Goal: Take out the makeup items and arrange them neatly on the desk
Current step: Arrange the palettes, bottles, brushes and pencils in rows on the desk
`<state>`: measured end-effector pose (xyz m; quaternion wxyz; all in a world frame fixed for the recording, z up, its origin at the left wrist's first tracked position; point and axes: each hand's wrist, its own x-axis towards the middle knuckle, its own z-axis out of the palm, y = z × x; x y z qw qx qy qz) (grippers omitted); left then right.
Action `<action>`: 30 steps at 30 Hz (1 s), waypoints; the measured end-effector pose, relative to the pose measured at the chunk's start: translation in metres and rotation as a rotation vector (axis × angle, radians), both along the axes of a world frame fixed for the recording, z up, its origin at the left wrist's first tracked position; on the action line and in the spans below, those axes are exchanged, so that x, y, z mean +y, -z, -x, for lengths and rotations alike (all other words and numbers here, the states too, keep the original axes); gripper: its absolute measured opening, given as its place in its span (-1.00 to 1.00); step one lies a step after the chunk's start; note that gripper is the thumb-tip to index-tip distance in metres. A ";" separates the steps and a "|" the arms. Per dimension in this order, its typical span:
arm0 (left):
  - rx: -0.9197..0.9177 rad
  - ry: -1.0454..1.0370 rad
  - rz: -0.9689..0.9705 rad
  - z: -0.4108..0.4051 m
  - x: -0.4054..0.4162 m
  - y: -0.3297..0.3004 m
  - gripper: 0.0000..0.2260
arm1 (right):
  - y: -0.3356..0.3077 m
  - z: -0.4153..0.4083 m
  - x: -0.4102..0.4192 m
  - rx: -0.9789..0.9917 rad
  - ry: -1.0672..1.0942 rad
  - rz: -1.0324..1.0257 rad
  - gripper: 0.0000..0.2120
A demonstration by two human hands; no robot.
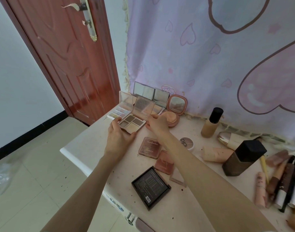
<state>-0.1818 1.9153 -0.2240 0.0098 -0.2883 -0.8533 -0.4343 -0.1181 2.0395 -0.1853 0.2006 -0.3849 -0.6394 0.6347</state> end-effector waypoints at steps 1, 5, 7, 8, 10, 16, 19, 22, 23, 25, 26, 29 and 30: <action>0.002 -0.009 -0.012 0.000 0.000 0.000 -0.32 | 0.001 0.000 0.000 0.011 -0.007 0.009 -0.75; 0.020 -0.024 -0.029 0.000 0.002 0.000 -0.31 | 0.006 -0.006 0.000 0.029 -0.040 0.045 -0.77; 0.024 -0.025 -0.024 -0.001 0.003 0.000 -0.28 | 0.006 -0.012 0.001 0.033 -0.065 0.035 -0.78; 0.022 -0.027 -0.017 -0.001 0.004 -0.001 -0.25 | 0.005 -0.016 0.001 0.021 -0.084 0.001 -0.76; 0.011 -0.031 0.001 -0.002 0.003 -0.001 -0.20 | 0.003 -0.026 0.002 -0.028 -0.141 -0.153 -0.73; 0.012 0.003 -0.019 -0.006 0.000 -0.003 -0.28 | 0.007 -0.079 -0.007 -0.196 -0.390 -0.830 -0.71; 0.032 0.006 -0.022 -0.012 -0.006 -0.001 -0.40 | 0.011 -0.094 -0.009 -0.319 -0.577 -0.861 -0.51; 0.059 0.000 0.022 -0.023 -0.019 0.003 -0.48 | 0.013 -0.100 -0.012 -0.383 -0.655 -0.857 -0.35; 0.073 0.002 0.052 -0.026 -0.024 0.005 -0.50 | 0.014 -0.100 -0.013 -0.400 -0.658 -0.881 -0.34; 0.109 0.023 0.132 -0.031 -0.032 0.007 -0.52 | 0.013 -0.098 -0.014 -0.431 -0.651 -0.954 -0.37; 0.145 0.044 0.168 -0.034 -0.034 0.008 -0.53 | 0.013 -0.096 -0.015 -0.442 -0.642 -0.992 -0.40; 0.284 0.111 0.219 -0.041 -0.037 0.007 -0.60 | 0.013 -0.093 -0.017 -0.437 -0.598 -1.053 -0.45; 0.308 0.135 0.214 -0.042 -0.038 0.005 -0.63 | 0.014 -0.093 -0.017 -0.412 -0.572 -1.042 -0.45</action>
